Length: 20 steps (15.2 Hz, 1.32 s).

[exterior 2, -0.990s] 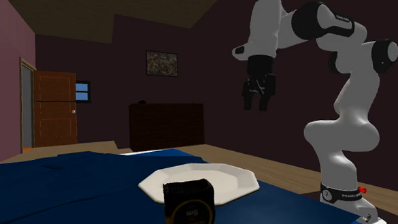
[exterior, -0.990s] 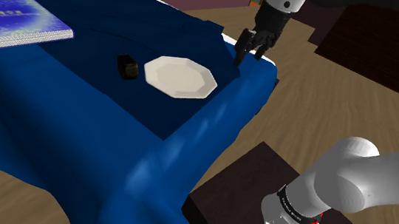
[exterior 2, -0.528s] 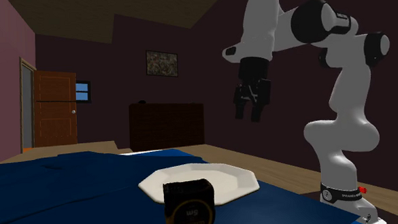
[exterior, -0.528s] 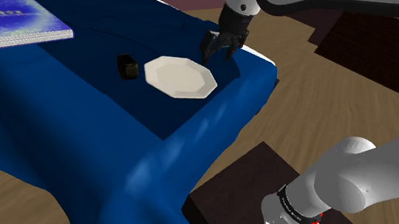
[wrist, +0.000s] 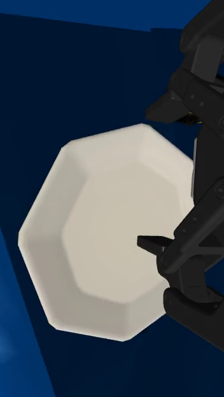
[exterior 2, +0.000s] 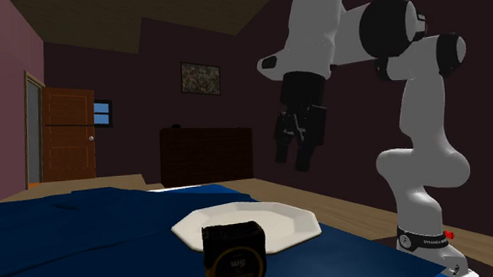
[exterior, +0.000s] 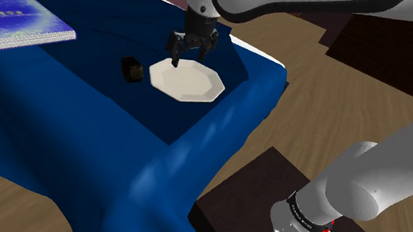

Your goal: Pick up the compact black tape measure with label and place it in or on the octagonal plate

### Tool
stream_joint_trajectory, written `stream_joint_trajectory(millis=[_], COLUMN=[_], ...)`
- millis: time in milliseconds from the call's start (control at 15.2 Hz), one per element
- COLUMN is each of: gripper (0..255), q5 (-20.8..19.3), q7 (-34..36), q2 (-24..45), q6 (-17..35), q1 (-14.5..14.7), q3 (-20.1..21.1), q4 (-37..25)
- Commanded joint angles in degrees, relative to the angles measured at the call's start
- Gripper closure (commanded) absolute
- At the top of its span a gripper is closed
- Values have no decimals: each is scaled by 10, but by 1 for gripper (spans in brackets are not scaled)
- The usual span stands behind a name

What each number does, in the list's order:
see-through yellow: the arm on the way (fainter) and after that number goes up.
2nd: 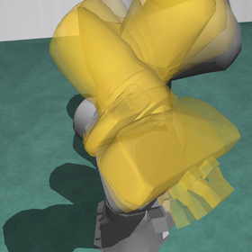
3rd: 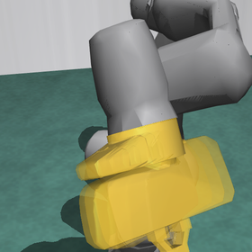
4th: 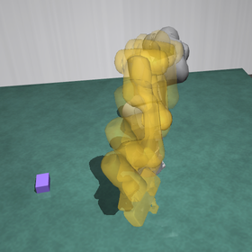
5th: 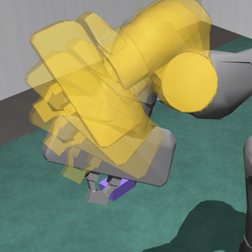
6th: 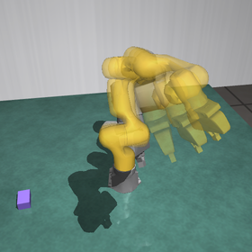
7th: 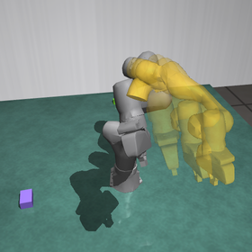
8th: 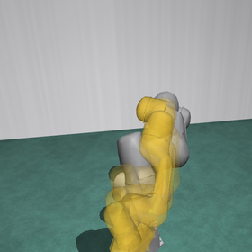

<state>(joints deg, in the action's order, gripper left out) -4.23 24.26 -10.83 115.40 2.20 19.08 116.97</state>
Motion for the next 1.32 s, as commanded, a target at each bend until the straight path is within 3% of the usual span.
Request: stream_joint_trajectory(millis=[0, 330, 660, 1254], gripper=[0, 0, 0, 0], q5=[-16, -71, -130, -147], q7=[26, 86, 136, 148], q2=[40, 149, 265, 297], q6=[11, 19, 6, 50], q1=[3, 19, 55, 58], q3=[14, 39, 46, 38], q4=[-29, -125, -246, -231])
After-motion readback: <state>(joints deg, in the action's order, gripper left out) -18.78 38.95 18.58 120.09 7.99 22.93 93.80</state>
